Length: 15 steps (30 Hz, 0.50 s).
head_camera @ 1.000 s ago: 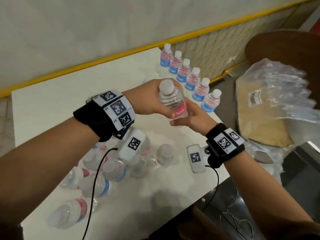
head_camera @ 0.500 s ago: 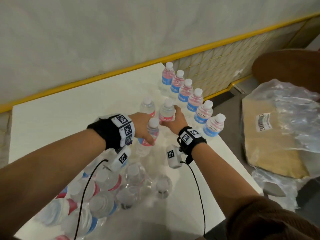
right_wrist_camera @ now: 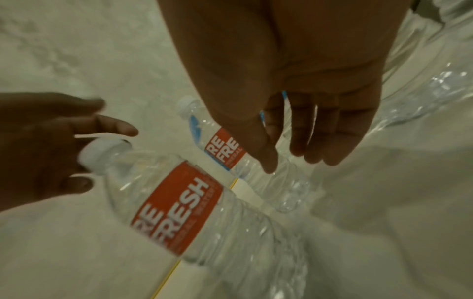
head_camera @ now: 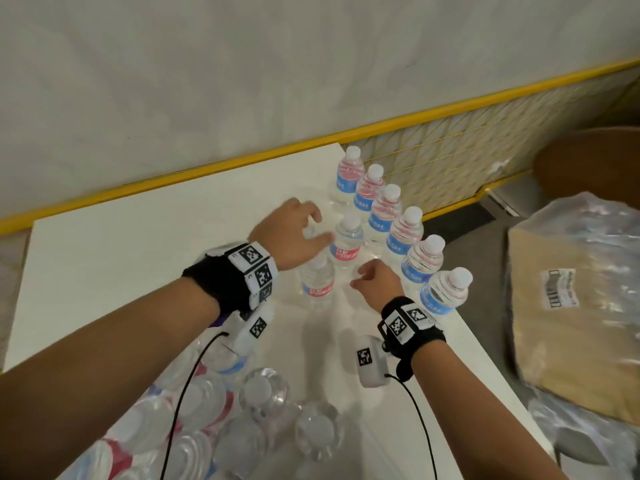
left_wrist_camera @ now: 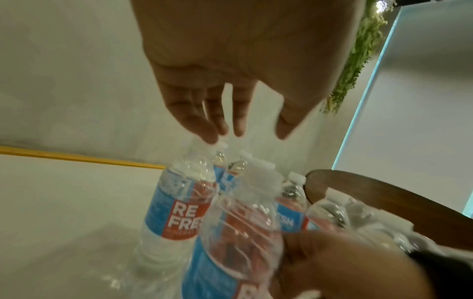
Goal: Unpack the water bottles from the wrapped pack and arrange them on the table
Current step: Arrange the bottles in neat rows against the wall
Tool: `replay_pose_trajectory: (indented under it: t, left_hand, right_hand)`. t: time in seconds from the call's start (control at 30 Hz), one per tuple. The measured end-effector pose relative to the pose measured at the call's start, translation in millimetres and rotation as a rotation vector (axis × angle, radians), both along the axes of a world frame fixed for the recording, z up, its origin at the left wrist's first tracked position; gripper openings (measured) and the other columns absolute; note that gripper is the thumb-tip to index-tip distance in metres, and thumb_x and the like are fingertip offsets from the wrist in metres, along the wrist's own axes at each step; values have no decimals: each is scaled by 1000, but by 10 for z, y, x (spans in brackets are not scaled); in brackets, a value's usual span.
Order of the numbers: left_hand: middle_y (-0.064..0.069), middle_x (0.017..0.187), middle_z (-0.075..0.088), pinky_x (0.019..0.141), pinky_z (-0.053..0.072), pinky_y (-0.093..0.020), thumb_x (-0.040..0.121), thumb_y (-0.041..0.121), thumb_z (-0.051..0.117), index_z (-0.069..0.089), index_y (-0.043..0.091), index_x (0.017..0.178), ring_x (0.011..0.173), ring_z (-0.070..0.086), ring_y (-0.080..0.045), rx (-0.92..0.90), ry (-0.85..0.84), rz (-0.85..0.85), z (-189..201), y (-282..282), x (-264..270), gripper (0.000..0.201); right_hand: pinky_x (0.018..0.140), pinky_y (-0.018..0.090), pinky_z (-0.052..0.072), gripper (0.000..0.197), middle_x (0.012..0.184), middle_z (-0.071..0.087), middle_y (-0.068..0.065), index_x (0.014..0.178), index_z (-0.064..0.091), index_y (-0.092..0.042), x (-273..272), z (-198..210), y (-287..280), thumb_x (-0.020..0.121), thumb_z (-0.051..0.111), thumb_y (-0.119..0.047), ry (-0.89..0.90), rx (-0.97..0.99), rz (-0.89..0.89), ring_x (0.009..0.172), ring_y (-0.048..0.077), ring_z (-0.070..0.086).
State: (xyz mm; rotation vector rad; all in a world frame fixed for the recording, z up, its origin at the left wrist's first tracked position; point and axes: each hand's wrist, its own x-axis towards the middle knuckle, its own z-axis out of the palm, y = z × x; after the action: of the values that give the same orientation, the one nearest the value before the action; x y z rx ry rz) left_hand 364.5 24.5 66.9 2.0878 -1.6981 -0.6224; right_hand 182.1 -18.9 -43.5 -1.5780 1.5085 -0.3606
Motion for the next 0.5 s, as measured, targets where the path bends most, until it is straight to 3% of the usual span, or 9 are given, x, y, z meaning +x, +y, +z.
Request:
replay_pose_trajectory:
  t: [0.03, 0.1, 0.2, 0.33, 0.4, 0.5]
  left_hand:
    - [-2, 108, 47, 87, 48, -34, 80, 44, 64, 53, 25, 116, 89, 55, -20, -33, -3, 52, 10, -55, 50, 42]
    - [-7, 124, 42, 95, 47, -39, 82, 36, 62, 42, 31, 132, 109, 55, -28, 106, -70, 54, 7, -151, 130, 54]
    - [-10, 137, 44, 98, 40, -33, 87, 29, 62, 37, 23, 141, 123, 48, -30, 361, -219, -118, -11, -289, 172, 60]
    - [-12, 123, 59, 91, 43, -34, 85, 29, 67, 56, 7, 120, 112, 55, -31, 285, -262, -150, 17, -516, 205, 43]
    - [-14, 117, 61, 84, 44, -34, 85, 34, 66, 57, 4, 112, 108, 56, -33, 240, -250, -98, -4, -636, 210, 41]
    - [-16, 115, 59, 73, 39, -32, 85, 40, 65, 49, 5, 115, 104, 57, -34, 188, -202, -3, -94, -817, 213, 48]
  right_hand:
    - [74, 25, 40, 22, 103, 63, 9, 100, 56, -13, -8, 14, 56, 81, 69, -15, 6, 0, 48, 94, 23, 58]
    - [69, 24, 40, 20, 95, 61, 6, 94, 53, -16, 33, 18, 152, 81, 68, -14, -19, -39, 119, 86, 21, 57]
    - [62, 21, 39, 29, 94, 56, 3, 103, 48, -16, 115, 21, 179, 81, 66, -11, -81, -88, 62, 82, 19, 55]
    - [78, 27, 43, 51, 115, 53, 8, 123, 40, -16, 130, 9, 43, 81, 70, -14, -164, -43, -52, 95, 22, 58]
    - [81, 27, 42, 57, 121, 52, 9, 127, 39, -16, 136, -12, -39, 81, 72, -19, -158, -45, -55, 99, 22, 57]
    - [87, 31, 45, 64, 125, 53, 7, 129, 38, -18, 188, -77, -139, 77, 75, -30, -181, -36, -60, 105, 24, 57]
